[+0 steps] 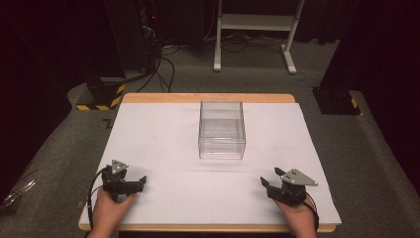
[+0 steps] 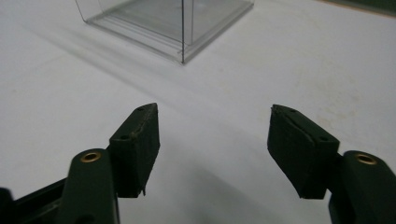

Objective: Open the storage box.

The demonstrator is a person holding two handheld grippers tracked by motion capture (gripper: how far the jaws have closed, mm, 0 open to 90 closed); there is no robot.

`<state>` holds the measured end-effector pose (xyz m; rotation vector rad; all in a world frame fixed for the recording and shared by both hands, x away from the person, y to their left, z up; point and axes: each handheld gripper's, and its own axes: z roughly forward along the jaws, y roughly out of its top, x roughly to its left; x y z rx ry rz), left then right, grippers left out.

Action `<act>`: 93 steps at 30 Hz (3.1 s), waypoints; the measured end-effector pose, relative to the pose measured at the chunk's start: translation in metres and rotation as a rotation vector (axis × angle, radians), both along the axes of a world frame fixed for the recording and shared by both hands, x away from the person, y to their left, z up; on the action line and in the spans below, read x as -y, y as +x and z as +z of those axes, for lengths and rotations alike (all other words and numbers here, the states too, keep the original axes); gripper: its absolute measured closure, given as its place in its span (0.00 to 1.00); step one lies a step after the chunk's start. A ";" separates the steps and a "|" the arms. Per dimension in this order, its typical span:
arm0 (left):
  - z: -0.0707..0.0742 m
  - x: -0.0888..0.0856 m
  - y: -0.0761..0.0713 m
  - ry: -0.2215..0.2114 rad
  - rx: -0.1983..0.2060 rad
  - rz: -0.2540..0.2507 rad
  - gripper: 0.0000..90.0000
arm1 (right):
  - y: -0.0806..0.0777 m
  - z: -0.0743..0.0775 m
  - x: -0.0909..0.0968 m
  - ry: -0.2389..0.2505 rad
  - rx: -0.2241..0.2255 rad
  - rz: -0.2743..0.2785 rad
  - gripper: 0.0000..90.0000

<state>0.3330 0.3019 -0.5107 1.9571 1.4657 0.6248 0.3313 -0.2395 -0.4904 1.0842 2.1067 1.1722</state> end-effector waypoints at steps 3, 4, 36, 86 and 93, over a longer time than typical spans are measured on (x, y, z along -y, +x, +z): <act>0.000 0.000 0.000 -0.001 0.000 0.000 0.01 | 0.000 0.002 -0.004 0.011 0.007 0.013 0.36; 0.000 0.000 0.000 -0.001 0.000 0.000 0.01 | 0.000 0.002 -0.005 0.008 0.009 0.016 0.36; 0.000 0.000 0.000 -0.001 0.001 0.000 0.01 | 0.008 0.013 -0.062 0.019 -0.008 0.133 0.32; 0.000 0.000 0.000 -0.003 -0.001 -0.001 0.01 | 0.070 0.029 -0.118 0.142 -0.001 0.104 0.49; 0.000 0.000 0.000 -0.004 -0.002 0.000 0.01 | 0.077 0.028 -0.116 0.157 -0.006 0.104 0.55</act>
